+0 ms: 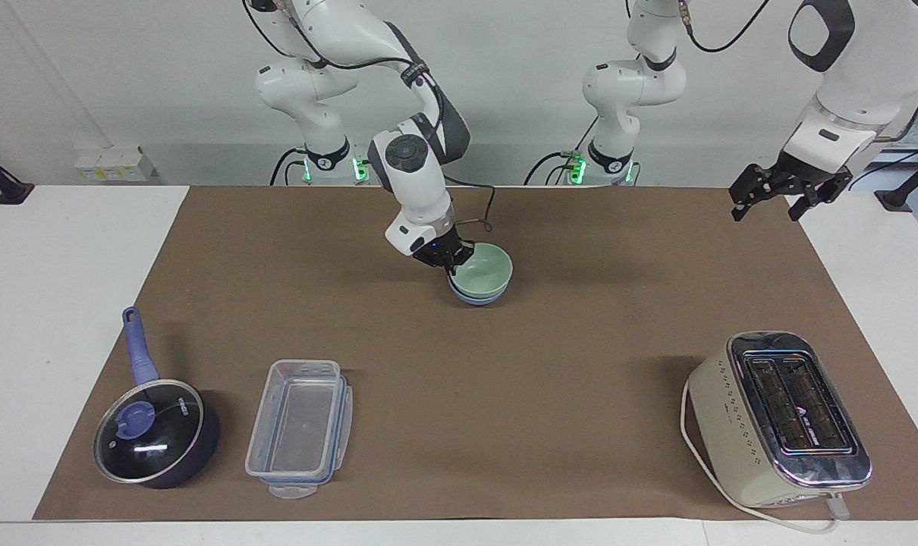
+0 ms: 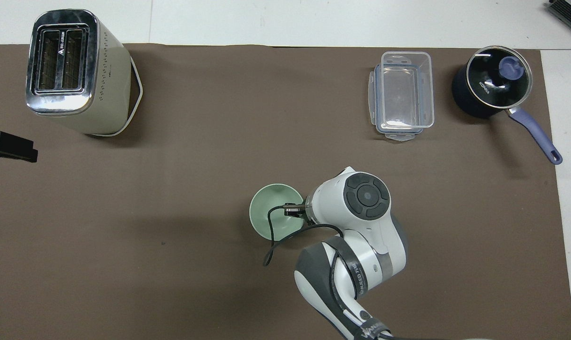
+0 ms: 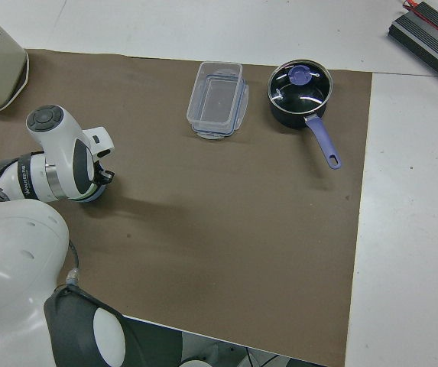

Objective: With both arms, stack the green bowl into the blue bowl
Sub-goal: 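Lower the green bowl into the blue bowl with the right gripper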

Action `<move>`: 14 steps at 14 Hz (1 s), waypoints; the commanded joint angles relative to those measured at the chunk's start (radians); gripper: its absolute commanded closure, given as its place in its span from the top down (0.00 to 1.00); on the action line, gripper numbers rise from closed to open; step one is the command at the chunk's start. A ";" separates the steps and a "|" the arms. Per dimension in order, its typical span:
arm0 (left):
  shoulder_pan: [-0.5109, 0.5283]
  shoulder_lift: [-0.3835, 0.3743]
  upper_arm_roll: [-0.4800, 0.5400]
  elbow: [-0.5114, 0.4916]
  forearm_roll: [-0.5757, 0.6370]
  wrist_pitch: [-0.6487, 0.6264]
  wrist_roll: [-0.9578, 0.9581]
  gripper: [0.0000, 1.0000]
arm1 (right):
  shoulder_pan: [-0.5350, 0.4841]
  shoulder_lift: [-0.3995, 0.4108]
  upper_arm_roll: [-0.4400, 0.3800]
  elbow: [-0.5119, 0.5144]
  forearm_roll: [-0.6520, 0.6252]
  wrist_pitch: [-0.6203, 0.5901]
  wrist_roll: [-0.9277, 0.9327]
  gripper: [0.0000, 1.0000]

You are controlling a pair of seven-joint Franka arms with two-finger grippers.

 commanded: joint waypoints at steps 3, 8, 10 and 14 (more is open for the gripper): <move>0.006 -0.010 -0.007 -0.006 0.019 -0.009 -0.011 1.00 | 0.003 -0.024 -0.003 -0.005 0.004 -0.043 -0.008 0.00; 0.006 -0.010 -0.007 -0.006 0.019 -0.009 -0.011 1.00 | 0.001 -0.035 -0.003 -0.005 -0.033 -0.055 -0.006 0.00; 0.006 -0.010 -0.007 -0.006 0.019 -0.009 -0.010 1.00 | 0.001 -0.035 -0.003 -0.005 -0.034 -0.051 -0.006 0.02; 0.006 -0.010 -0.007 -0.006 0.019 -0.011 -0.011 1.00 | -0.002 -0.032 -0.002 0.001 -0.034 -0.042 0.000 0.15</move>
